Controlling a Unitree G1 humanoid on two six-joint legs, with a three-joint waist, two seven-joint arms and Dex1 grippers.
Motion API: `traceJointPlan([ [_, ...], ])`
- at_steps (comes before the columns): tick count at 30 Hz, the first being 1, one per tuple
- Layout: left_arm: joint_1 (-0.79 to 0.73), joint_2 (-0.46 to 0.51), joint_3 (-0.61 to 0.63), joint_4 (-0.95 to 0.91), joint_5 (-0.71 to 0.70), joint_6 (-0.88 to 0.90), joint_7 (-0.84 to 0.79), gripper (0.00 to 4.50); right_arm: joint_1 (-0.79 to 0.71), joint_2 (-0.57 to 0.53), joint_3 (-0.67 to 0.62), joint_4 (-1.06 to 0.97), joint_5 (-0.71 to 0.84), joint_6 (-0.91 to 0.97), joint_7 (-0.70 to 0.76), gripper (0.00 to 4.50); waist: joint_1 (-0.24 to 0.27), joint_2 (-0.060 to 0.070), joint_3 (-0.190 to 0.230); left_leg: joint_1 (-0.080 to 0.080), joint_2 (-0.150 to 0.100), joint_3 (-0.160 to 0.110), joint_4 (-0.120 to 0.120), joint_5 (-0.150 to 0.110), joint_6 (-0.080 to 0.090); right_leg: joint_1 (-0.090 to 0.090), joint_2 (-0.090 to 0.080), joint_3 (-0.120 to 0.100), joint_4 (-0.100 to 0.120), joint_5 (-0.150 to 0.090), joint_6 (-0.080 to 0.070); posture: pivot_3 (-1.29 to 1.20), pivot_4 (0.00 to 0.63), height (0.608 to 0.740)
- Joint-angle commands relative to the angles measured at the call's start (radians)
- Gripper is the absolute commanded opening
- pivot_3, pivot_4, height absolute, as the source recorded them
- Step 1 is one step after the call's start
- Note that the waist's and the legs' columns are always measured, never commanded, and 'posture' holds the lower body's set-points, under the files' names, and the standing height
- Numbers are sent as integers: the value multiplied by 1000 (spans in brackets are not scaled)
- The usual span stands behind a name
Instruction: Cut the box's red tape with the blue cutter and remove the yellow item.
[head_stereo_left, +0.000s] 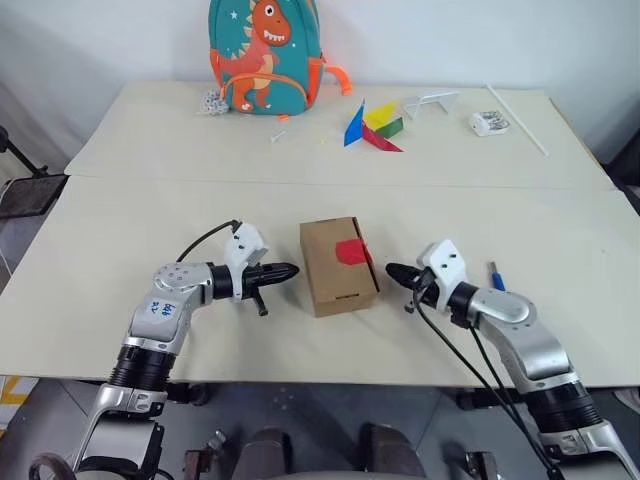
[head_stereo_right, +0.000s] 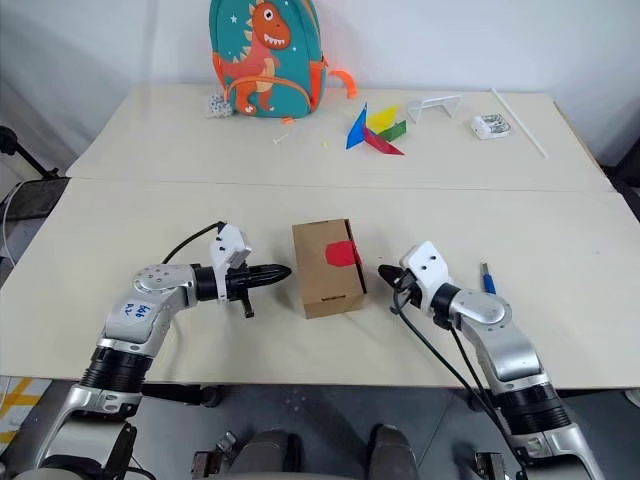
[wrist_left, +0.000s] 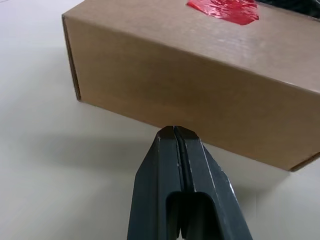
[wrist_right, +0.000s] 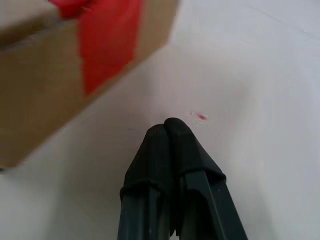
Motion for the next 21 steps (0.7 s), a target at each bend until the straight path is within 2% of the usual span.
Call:
traceJointPlan([
  [1, -17, 16, -25, -39, 1, 20, -15, 0, -9, 15, 25, -78, 8, 29, 44, 38, -1, 0, 0, 0, 0, 0, 0, 0, 0, 0, 0, 0, 0, 0, 0, 0, 150, 740],
  [15, 46, 78, -70, -150, -75, 122, -144, 0, 90, -6, 22, -371, 31, 279, 30, 38, -1, 0, 0, 0, 0, 0, 0, 0, 0, 0, 0, 0, 0, 0, 0, 0, 150, 740],
  [21, 71, 105, -69, -185, -80, 156, -144, 0, 136, 6, 32, -456, 45, 348, 24, 38, 0, 0, 0, 0, 0, 0, 0, 0, 0, 0, 0, 0, 0, 0, 0, 0, 150, 740],
])
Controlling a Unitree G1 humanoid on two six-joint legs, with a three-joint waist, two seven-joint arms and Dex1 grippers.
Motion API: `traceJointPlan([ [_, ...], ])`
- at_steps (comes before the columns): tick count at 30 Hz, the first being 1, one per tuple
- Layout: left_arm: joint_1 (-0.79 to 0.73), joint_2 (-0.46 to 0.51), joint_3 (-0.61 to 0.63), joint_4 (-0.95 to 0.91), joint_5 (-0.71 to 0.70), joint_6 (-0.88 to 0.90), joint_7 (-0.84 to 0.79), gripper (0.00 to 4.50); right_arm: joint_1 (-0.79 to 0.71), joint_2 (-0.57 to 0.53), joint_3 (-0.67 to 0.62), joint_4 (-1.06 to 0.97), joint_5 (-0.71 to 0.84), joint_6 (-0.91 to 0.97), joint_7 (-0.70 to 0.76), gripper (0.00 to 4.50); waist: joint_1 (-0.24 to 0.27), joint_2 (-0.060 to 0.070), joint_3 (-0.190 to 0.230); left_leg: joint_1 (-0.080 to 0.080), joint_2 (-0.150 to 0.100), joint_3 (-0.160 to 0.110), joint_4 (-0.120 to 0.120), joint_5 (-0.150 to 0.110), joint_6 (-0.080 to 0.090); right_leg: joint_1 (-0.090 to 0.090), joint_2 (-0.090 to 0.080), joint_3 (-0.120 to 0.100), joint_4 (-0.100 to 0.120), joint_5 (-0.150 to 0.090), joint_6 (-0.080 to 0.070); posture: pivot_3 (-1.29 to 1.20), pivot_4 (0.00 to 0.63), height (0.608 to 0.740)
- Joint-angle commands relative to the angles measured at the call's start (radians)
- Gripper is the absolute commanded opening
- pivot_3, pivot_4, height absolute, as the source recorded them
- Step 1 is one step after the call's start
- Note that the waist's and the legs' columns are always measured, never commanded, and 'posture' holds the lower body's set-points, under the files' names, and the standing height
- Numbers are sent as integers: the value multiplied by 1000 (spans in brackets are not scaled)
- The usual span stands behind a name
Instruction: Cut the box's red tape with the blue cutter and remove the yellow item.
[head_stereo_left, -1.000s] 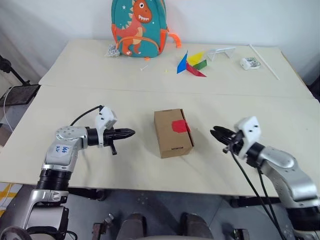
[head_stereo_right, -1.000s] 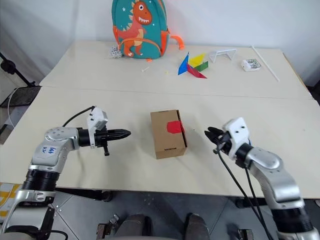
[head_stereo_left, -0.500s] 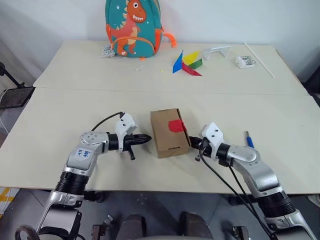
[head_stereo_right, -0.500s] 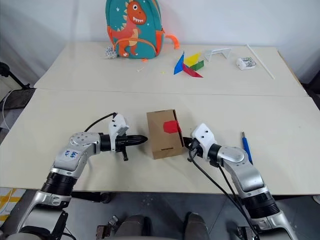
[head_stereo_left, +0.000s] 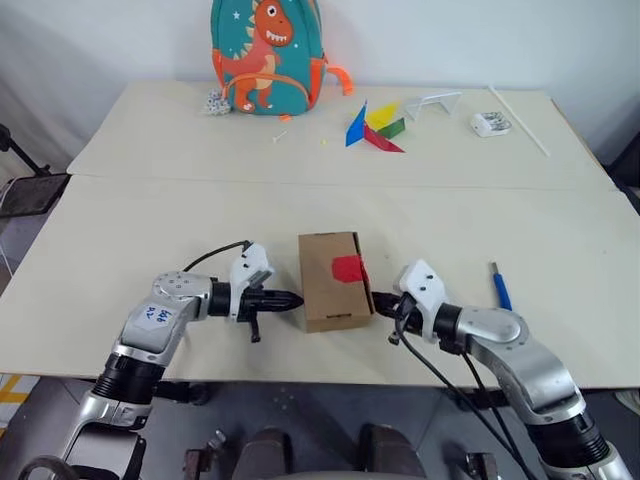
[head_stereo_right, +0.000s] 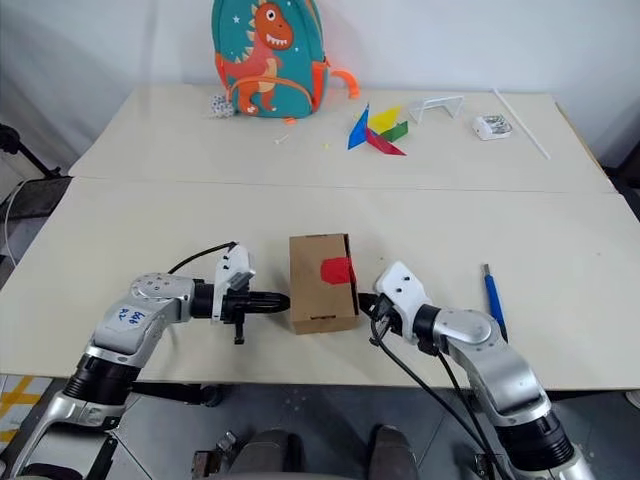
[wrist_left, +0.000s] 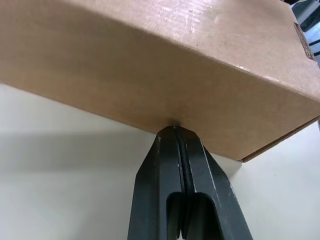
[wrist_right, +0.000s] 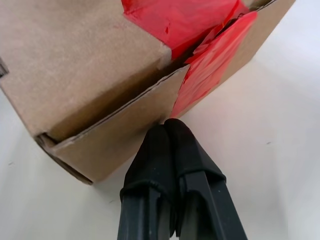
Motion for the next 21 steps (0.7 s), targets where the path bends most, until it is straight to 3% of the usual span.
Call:
traceJointPlan([
  [1, 11, 13, 8, -57, -23, 15, 3, 0, 16, 7, 5, -83, 31, 25, 1, 38, 0, 0, 0, 0, 0, 0, 0, 0, 0, 0, 0, 0, 0, 0, 0, 0, 150, 740],
  [6, 14, 45, 15, -54, -21, 11, -12, 0, 21, 3, -19, -99, 31, 52, -11, 38, 1, 0, 0, 0, 0, 0, 0, 0, 0, 0, 0, 0, 0, 0, 0, 0, 150, 740],
  [11, -23, 161, 49, -51, -73, 40, -135, 0, 33, -63, -176, -170, 159, 190, 18, 38, 2, 0, 0, 0, 0, 0, 0, 0, 0, 0, 0, 0, 0, 0, 0, 0, 150, 740],
  [14, -92, 220, 55, -38, -123, 53, -235, 0, -6, -104, -315, -226, 339, 414, 11, 624, 6, 0, 0, 0, 0, 0, 0, 0, 0, 0, 0, 0, 0, 0, 0, 0, 150, 740],
  [18, -224, 100, 55, 23, -138, -9, -194, 0, -168, -36, -457, -214, 540, 863, -85, 1988, 16, 0, 0, 0, 0, -1, 0, 0, 0, 1, 0, 0, 0, 0, -1, 0, 150, 740],
  [21, -256, 46, 35, 74, -89, -79, -167, 0, -261, 52, -520, -174, 585, 1006, -172, 3022, 11, 0, 0, 0, 0, -1, 1, 0, 0, 1, 0, 0, 1, 0, -1, 0, 150, 740],
])
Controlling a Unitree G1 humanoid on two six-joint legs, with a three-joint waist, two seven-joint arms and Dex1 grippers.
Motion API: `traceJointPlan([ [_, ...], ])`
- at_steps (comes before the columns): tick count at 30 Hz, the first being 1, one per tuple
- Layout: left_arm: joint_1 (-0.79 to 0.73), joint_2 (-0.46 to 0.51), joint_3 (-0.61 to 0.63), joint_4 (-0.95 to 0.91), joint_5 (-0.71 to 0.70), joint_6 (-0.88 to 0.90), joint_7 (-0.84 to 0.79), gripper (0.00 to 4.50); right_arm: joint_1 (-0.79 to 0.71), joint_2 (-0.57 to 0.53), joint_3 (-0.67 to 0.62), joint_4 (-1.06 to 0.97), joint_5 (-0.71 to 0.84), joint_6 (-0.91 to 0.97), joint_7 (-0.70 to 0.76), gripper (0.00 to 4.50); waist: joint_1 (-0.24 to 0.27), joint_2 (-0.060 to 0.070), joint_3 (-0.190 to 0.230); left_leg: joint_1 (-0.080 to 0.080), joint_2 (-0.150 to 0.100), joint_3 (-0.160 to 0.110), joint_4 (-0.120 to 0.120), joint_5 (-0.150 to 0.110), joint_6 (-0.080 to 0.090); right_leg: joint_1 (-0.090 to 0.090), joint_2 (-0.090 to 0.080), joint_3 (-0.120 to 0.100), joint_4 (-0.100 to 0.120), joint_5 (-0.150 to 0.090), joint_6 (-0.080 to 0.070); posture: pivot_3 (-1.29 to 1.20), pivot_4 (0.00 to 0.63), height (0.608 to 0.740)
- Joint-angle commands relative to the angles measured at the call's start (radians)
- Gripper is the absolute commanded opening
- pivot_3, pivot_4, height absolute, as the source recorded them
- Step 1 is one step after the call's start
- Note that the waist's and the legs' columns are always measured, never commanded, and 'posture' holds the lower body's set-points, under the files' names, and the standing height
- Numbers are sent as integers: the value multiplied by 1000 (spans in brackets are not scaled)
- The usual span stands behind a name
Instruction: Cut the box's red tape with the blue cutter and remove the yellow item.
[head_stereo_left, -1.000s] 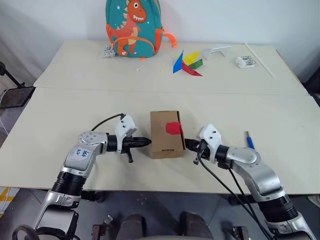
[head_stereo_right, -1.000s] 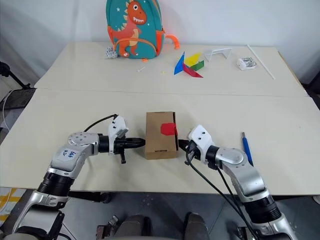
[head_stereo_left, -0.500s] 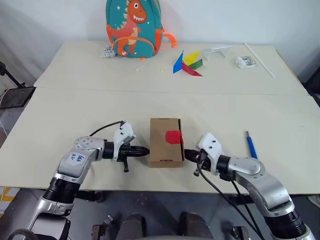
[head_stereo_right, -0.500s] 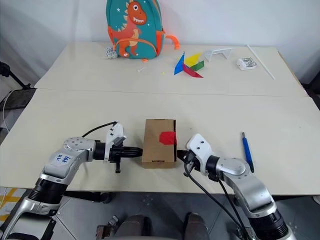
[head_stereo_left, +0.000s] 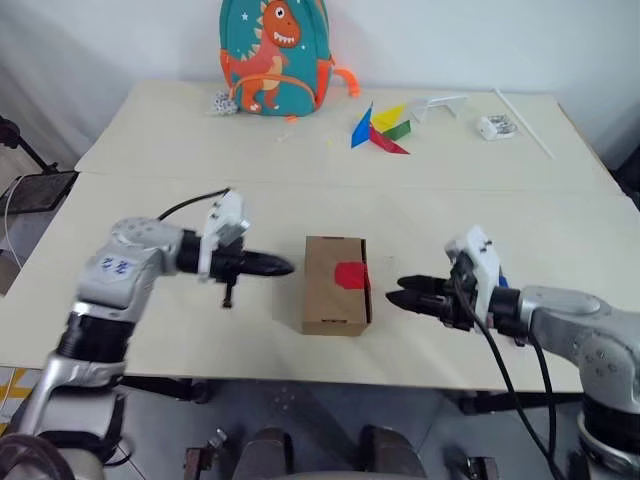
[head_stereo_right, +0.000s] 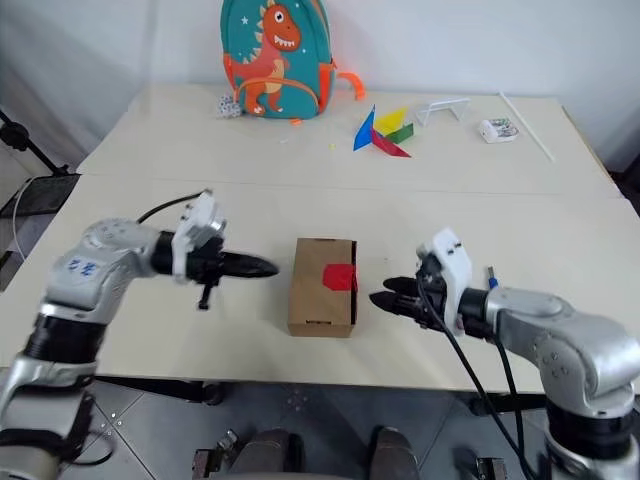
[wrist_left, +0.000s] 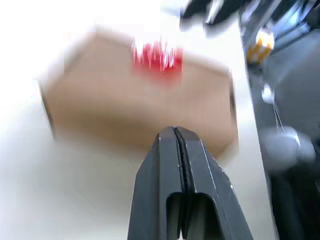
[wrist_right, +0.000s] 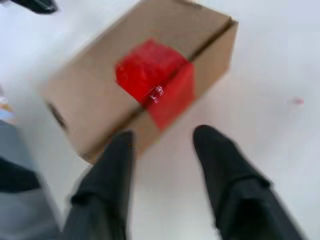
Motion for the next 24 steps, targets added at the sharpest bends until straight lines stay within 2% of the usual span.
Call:
traceJointPlan([
  [1, -27, -42, -30, 69, 58, -88, 45, 0, -63, 55, -68, 49, 83, 129, -127, 3399, -5, 0, 0, 0, 0, 0, -1, 0, 0, -1, 0, 0, 1, 0, 0, 0, 150, 740],
  [4, -59, -90, -74, 148, 131, -149, 101, 0, -124, 85, -64, 167, 162, 129, -287, 4306, -7, 0, 0, 0, 0, 1, -3, 0, 0, -4, 0, 0, 3, 0, 0, 0, 150, 740],
  [8, -76, -107, -102, 205, 181, -204, 105, 0, -180, 73, -30, 259, 254, 129, -436, 4306, -7, 0, 0, 0, 0, 2, -3, 0, 0, -5, 0, 0, 4, 0, 0, 0, 150, 740],
  [11, -70, -127, -111, 207, 187, -213, 105, 0, -229, 118, -25, 336, 279, 129, -551, 4306, -8, 0, 0, 0, 0, 2, -3, 0, 0, -5, 0, 0, 4, 0, 0, 0, 150, 740],
  [24, -44, -128, -118, 180, 196, -226, 102, 0, -239, 114, 8, 391, 456, 129, -725, 4306, -11, 0, 0, 0, 0, 2, -3, 0, 0, -5, 0, 0, 4, 0, 0, 0, 150, 740],
])
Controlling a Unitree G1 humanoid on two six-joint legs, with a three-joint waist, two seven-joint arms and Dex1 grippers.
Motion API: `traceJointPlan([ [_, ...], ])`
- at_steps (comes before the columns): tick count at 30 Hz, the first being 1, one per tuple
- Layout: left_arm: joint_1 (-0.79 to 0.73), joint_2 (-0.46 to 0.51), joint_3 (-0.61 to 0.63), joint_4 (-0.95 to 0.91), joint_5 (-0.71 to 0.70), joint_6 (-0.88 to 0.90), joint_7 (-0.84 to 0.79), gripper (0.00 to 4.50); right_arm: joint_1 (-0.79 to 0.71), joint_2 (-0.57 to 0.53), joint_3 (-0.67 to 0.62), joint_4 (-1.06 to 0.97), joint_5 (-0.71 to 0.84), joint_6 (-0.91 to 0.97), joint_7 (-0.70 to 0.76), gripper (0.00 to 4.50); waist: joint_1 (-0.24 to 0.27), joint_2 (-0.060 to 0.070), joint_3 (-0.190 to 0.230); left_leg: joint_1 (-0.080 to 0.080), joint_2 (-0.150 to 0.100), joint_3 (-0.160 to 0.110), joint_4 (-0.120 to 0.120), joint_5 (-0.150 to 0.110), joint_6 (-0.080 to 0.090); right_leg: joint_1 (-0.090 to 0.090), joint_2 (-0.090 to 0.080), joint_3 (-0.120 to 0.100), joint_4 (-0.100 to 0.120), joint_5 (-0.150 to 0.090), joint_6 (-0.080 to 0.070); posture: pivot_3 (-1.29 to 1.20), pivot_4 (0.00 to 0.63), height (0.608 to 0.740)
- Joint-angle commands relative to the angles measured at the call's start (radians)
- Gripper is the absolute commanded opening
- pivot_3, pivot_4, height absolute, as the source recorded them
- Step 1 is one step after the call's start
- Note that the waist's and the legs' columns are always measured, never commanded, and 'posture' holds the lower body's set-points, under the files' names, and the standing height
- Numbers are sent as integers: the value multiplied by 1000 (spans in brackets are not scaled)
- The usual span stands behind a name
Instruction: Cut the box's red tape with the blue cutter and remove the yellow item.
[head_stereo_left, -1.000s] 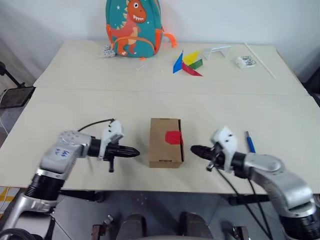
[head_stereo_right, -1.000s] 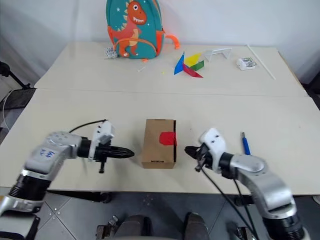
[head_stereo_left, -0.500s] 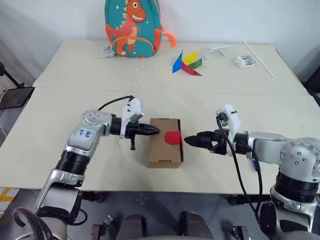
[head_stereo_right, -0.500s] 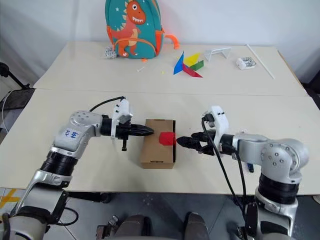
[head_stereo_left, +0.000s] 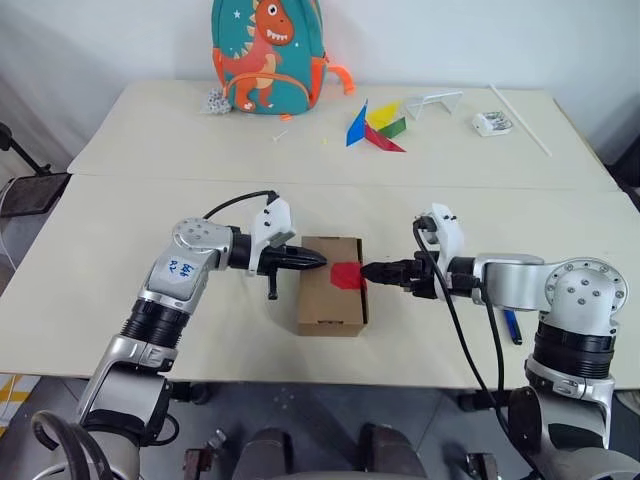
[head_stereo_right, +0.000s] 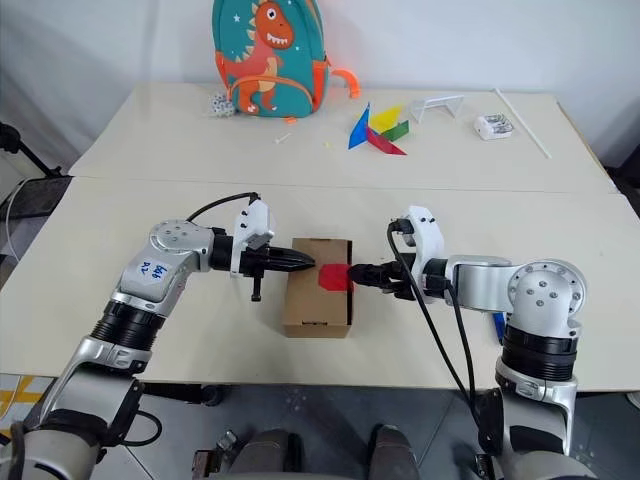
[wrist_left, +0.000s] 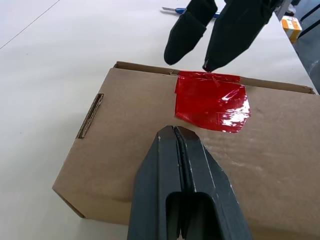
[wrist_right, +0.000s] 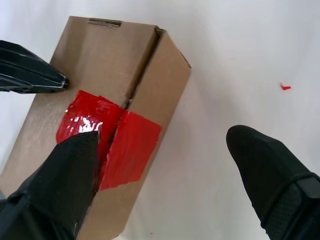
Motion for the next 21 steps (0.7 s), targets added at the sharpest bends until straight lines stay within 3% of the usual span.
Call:
traceJointPlan([
  [1, 19, 9, -5, -32, 9, 5, -4, 0, -1, -13, 4, -6, 58, 5, -28, 4306, 0, 0, 0, 0, 0, 0, 0, 0, 0, 0, 0, 0, 0, 0, 0, 0, 150, 740],
  [21, 55, 17, -24, -83, 8, 47, -22, 0, 9, -64, 56, -4, 36, 5, -65, 4306, -2, 0, 0, 0, 0, 0, 0, 0, 0, 0, 0, 0, 0, 0, 0, 0, 150, 740],
])
